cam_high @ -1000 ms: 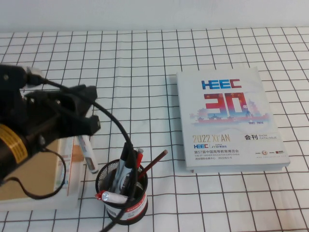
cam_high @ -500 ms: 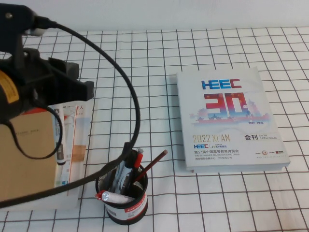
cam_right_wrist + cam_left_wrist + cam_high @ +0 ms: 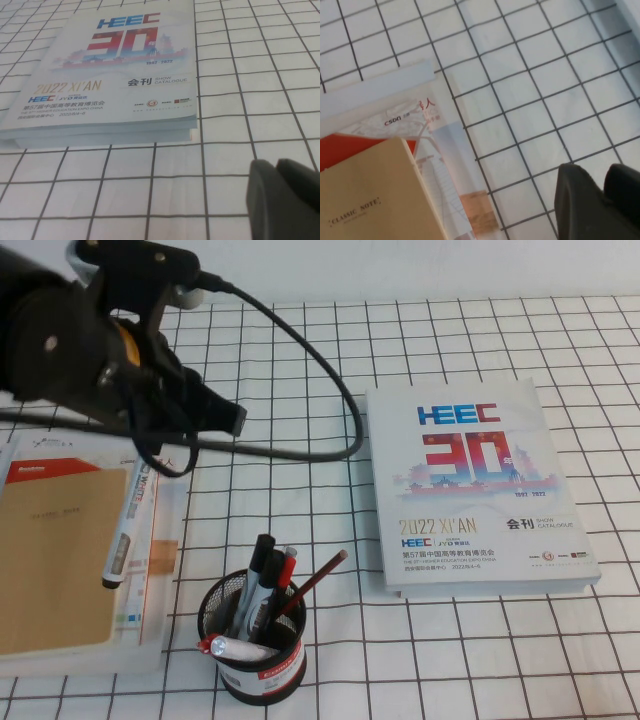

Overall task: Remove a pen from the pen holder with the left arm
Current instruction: 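Take a marker out of the pen holder and lay it on the table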

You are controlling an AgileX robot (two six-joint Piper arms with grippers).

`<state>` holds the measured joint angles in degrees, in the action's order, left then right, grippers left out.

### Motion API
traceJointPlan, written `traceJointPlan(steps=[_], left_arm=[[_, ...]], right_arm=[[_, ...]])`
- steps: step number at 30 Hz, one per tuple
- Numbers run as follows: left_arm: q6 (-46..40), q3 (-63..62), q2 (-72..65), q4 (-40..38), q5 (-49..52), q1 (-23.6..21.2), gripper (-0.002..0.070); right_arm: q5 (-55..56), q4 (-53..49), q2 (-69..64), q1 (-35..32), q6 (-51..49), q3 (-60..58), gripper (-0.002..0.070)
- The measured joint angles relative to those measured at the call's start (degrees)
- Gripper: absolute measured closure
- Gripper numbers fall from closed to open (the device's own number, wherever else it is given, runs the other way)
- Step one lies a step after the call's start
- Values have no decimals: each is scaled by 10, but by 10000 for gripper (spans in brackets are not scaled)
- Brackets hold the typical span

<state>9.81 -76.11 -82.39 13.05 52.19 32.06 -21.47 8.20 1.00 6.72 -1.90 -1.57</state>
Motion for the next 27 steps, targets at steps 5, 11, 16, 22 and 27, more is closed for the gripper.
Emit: traceJointPlan(steps=[5, 11, 16, 22, 27], left_arm=[[-14, -93, -76, -6, 85, -7, 596], [-54, -149, -142, -62, 100, -36, 596], [-66, -159, -191, -97, 90, -71, 596], [-81, -172, -264, -136, 62, -98, 596], [-88, -221, -315, -165, 58, -102, 596]], right_arm=[[0, 0, 0, 0, 0, 0, 690], [0, 0, 0, 0, 0, 0, 690], [0, 0, 0, 0, 0, 0, 690], [0, 0, 0, 0, 0, 0, 690], [0, 0, 0, 0, 0, 0, 690]])
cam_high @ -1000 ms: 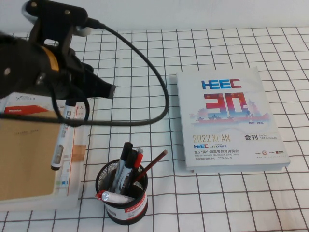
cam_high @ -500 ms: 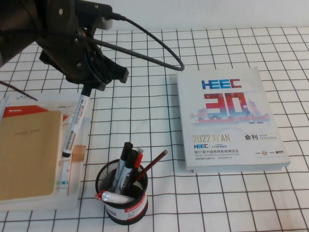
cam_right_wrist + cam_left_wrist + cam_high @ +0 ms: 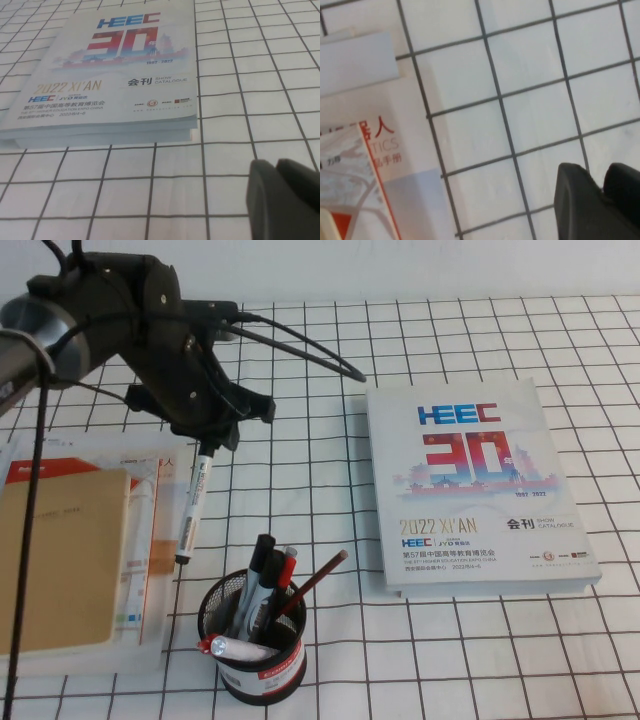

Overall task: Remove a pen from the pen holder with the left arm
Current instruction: 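Take a marker out of the pen holder and lay it on the table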

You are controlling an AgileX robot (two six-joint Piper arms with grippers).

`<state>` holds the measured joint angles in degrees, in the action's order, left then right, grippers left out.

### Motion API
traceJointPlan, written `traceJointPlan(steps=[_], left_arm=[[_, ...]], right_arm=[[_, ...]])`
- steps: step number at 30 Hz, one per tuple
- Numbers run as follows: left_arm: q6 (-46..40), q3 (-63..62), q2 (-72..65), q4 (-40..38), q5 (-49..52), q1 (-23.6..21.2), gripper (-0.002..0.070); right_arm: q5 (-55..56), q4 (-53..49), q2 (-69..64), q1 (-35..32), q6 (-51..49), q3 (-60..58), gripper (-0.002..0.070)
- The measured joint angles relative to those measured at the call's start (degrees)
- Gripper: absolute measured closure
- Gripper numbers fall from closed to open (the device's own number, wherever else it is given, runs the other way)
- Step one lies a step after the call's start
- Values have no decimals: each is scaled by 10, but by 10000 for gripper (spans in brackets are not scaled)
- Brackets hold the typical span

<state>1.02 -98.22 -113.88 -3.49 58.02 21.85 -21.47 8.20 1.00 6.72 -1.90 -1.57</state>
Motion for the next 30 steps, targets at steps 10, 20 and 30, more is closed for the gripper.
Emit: traceJointPlan(steps=[10, 20, 30], left_arm=[[1, -87, -91, -12, 26, -4, 596], [20, -90, -123, -16, 14, -14, 596], [12, -90, -126, -17, -7, -14, 312]], right_arm=[[0, 0, 0, 0, 0, 0, 690], [0, 0, 0, 0, 0, 0, 690], [0, 0, 0, 0, 0, 0, 690]])
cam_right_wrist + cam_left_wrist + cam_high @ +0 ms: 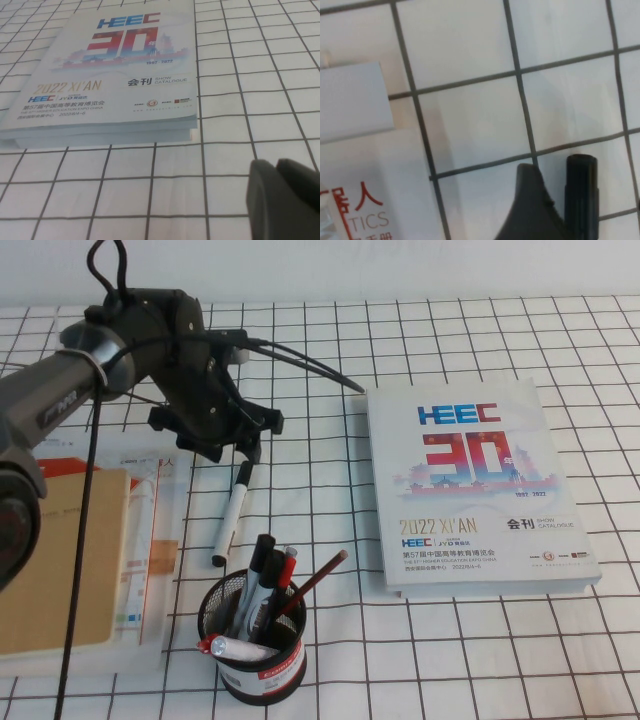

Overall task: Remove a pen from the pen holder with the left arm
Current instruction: 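Take a marker out of the pen holder and lay it on the table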

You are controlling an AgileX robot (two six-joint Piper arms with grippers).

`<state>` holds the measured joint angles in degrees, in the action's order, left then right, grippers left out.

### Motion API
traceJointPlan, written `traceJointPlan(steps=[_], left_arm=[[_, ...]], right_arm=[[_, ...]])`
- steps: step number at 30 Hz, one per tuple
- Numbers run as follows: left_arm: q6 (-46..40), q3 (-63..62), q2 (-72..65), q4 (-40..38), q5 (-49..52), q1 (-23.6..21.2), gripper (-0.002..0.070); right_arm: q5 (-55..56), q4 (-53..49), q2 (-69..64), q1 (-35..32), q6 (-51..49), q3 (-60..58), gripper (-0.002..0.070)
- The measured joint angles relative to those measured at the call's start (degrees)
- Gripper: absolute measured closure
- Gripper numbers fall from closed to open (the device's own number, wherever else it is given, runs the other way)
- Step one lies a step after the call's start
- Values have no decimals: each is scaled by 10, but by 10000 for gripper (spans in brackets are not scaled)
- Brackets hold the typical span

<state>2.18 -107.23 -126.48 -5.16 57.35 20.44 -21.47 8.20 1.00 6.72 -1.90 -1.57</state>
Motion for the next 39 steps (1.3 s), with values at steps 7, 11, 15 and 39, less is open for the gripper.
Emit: traceJointPlan(steps=[7, 11, 15, 39], left_arm=[[-1, 0, 30, 18, 34, 0, 268], [-1, 7, 98, 40, 54, 1, 365], [-1, 67, 207, 52, 33, 5, 578], [61, 696, 881, 55, -232, 6, 678]], right_arm=[[0, 0, 0, 0, 0, 0, 690], [0, 0, 0, 0, 0, 0, 690], [0, 0, 0, 0, 0, 0, 690], [0, 0, 0, 0, 0, 0, 690]])
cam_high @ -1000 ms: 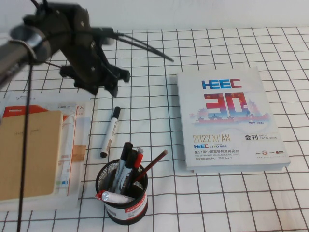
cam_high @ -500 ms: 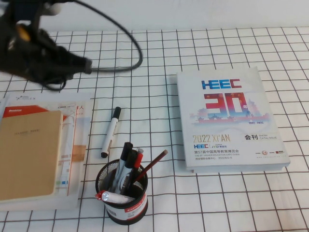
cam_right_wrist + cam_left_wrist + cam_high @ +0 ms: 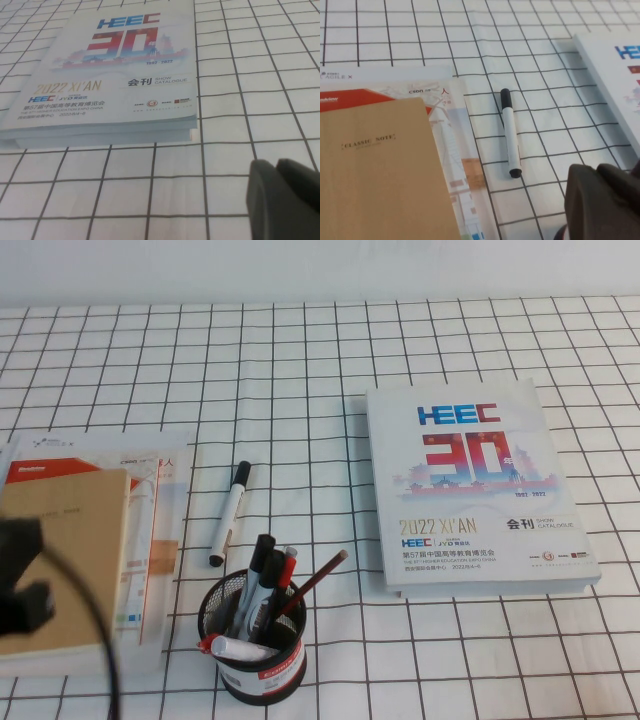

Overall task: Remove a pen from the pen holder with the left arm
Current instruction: 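Take a marker out of the pen holder and lay it on the table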

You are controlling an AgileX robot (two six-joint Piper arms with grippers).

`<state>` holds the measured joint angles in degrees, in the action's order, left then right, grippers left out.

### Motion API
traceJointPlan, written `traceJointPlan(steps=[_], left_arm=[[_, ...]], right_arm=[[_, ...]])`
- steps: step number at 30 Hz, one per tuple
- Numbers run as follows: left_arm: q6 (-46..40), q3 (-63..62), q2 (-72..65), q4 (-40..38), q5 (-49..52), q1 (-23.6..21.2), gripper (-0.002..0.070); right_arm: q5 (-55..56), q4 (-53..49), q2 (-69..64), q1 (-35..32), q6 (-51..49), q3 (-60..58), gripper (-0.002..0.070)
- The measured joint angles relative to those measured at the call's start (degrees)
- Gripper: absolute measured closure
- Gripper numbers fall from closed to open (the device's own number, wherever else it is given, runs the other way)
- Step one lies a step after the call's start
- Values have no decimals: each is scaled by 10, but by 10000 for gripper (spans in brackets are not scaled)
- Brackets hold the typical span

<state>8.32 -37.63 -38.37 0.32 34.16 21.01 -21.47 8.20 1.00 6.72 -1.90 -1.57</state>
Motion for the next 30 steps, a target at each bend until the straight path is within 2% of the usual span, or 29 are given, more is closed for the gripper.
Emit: traceJointPlan(steps=[8, 17, 21, 24, 30], left_arm=[[1, 87, 165, 27, 15, 0, 678], [-3, 93, 193, 30, 40, 0, 678], [-20, 114, 196, 28, -6, -1, 678], [-54, 138, 215, 10, -58, -24, 678], [-151, 205, 285, -67, -139, -111, 678]], right_arm=[[0, 0, 0, 0, 0, 0, 690], [0, 0, 0, 0, 0, 0, 690], [0, 0, 0, 0, 0, 0, 690], [0, 0, 0, 0, 0, 0, 690], [0, 0, 0, 0, 0, 0, 690]])
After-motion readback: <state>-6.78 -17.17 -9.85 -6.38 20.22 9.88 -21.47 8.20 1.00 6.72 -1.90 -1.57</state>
